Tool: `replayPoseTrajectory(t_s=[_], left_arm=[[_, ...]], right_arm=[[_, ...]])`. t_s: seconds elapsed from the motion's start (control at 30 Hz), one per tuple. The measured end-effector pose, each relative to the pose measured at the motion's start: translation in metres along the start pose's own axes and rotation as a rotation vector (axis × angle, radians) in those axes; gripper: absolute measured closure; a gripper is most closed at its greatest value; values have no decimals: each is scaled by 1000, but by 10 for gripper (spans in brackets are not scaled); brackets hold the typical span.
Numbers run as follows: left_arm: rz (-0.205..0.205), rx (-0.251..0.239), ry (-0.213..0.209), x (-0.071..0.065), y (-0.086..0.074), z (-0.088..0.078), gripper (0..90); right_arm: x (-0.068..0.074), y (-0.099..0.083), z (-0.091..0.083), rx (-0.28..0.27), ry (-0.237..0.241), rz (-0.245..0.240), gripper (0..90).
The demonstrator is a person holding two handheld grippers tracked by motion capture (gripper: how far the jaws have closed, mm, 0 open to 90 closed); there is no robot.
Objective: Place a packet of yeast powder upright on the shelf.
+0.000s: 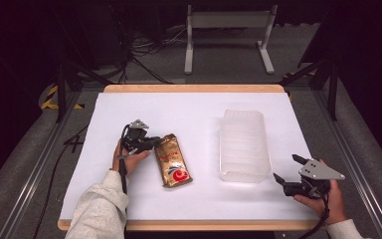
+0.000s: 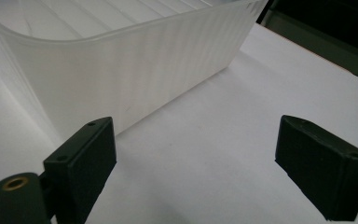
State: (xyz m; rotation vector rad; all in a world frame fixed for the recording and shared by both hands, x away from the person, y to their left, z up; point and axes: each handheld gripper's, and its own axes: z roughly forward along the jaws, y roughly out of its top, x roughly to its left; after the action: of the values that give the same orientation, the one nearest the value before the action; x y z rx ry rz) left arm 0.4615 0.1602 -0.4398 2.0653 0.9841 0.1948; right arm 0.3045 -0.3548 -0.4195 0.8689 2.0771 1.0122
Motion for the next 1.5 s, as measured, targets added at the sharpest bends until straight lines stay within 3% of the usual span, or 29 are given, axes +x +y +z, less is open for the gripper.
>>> replayPoseTrajectory(t_s=[0.17, 0.33, 0.4, 0.57, 0.83, 0.97, 1.3, 1.4, 1.5], left_arm=[[18, -28, -2, -1, 1, -6, 872], [55, -134, 8, -10, 5, -27, 876], [97, -197, 15, -18, 8, -40, 875], [158, -305, 7, -42, 14, -71, 879], [224, -407, -23, -74, 18, -101, 886], [255, -426, -45, -86, 20, -107, 888], [282, -452, -90, -104, 27, -104, 889], [289, -463, -129, -110, 31, -101, 891], [307, -458, -123, -114, 35, -97, 892]], right_arm=[[0, 0, 0, 1, 0, 3, 130], [-1, 0, -1, -3, -4, 1, 131], [-1, 0, -1, -3, -4, 3, 130], [-1, 0, -1, -2, -3, 0, 130], [-1, 0, -2, -5, -4, -1, 130], [-1, 1, -1, -3, -3, -2, 130], [-2, 0, -2, -5, -2, 3, 130], [-2, 0, -2, -8, -6, 3, 131], [-3, 0, -2, -10, -16, 10, 130]])
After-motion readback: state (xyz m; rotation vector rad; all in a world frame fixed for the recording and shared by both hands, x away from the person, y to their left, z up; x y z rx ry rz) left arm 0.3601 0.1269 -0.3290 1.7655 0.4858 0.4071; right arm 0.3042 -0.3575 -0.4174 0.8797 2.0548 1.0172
